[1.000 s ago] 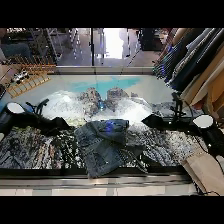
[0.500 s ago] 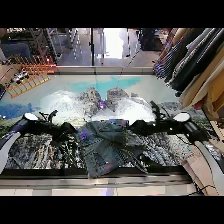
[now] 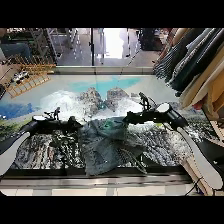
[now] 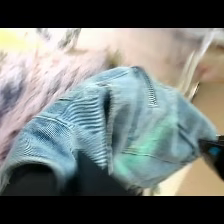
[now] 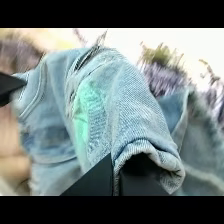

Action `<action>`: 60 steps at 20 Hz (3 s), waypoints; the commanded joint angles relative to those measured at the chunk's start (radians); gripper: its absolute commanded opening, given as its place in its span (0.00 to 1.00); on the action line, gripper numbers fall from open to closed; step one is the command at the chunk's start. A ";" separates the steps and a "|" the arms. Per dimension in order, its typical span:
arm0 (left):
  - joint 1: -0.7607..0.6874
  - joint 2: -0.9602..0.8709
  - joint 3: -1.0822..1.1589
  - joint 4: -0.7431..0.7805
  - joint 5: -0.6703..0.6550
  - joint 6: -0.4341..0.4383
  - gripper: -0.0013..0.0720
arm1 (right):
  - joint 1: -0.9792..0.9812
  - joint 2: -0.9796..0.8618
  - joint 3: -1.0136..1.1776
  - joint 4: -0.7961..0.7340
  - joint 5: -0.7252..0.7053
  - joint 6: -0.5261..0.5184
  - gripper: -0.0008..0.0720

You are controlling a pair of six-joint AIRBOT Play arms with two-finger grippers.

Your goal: Fold the clothes and pants, and hang the long-sleeved shirts on hangers.

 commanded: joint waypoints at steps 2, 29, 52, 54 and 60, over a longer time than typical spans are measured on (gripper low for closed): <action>0.008 0.045 0.026 -0.146 -0.050 0.101 0.03 | 0.010 0.050 0.100 -0.116 0.048 -0.035 0.09; 0.029 0.436 0.018 0.000 0.046 0.242 0.03 | 0.011 0.144 0.286 -0.372 0.041 -0.084 0.09; 0.070 -0.007 0.203 0.471 -0.170 0.192 0.65 | -0.030 0.130 -0.421 -0.036 0.155 -0.044 0.63; 0.069 -0.023 0.203 0.470 -0.176 0.193 0.65 | -0.006 0.116 -0.421 -0.037 0.128 -0.042 0.63; 0.053 -0.023 0.203 0.472 -0.305 0.204 0.59 | 0.039 0.059 -0.421 0.018 0.069 -0.046 0.63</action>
